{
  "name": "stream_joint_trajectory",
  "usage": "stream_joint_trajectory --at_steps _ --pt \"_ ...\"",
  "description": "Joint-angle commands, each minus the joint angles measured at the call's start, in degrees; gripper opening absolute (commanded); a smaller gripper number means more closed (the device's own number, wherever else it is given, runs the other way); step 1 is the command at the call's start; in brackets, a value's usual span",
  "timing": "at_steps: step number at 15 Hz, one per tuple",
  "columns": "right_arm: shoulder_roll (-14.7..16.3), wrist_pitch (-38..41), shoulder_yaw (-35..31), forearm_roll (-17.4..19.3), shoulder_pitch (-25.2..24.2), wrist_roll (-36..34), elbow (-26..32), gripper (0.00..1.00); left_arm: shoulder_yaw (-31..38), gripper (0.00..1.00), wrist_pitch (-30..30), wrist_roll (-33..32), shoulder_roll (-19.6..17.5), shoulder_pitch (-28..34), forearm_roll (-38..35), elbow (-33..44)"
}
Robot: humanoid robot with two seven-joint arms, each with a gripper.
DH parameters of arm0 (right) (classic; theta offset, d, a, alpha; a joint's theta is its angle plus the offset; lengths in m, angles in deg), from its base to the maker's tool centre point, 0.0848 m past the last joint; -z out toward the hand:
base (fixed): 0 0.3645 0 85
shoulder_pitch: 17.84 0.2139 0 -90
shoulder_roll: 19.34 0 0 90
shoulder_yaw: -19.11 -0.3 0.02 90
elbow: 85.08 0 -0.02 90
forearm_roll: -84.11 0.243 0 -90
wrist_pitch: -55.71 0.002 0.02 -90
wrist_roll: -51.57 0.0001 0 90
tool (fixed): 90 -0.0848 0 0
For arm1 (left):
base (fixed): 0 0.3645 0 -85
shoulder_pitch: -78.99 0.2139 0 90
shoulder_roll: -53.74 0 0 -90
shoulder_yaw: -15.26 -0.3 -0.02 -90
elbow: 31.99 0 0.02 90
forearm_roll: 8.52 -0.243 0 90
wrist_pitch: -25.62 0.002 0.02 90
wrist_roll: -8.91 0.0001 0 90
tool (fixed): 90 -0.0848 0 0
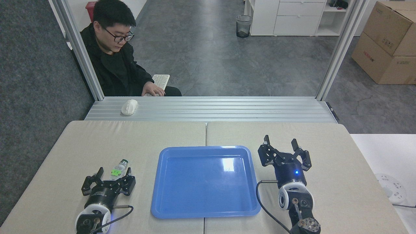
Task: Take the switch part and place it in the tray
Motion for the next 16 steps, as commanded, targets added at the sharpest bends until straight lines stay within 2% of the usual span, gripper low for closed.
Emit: stream_joint_trajectory --at_steps 1,5,7,8,11,13,15,16 --pt "0.0 0.0 0.0 0.0 0.0 -0.1 0.0 1.0 0.7 1.0 -0.6 -0.1 0.0 0.0 0.0 -3.8" --pt "0.0 0.0 0.0 0.0 0.0 0.0 0.0 1.0 0.6 1.0 -1.2 -0.1 0.0 0.0 0.0 -3.9" --pt "-0.1 0.0 0.0 0.0 0.0 -0.1 0.0 1.0 0.5 0.96 -1.3 0.0 0.0 0.0 -0.2 -3.9" --pt "-0.1 0.0 0.0 0.0 0.0 0.0 0.0 1.0 0.5 0.87 -1.3 0.0 0.0 0.1 -0.3 -4.1" --pt "0.0 0.0 -0.1 0.0 0.0 -0.1 0.0 1.0 0.4 0.68 -1.8 0.3 -0.1 0.1 -1.0 -4.2" --pt "0.0 0.0 -0.1 0.0 0.0 -0.1 0.0 1.0 0.4 0.5 -2.1 1.3 -0.1 0.1 -1.1 -4.2" --pt "0.0 0.0 -0.1 0.0 0.0 -0.1 0.0 1.0 0.4 0.19 -3.8 1.7 -0.1 0.3 -1.1 -4.1" --pt "0.0 0.0 -0.1 0.0 0.0 -0.1 0.0 1.0 0.4 0.08 -4.7 1.9 -0.1 0.3 -1.1 -3.8"
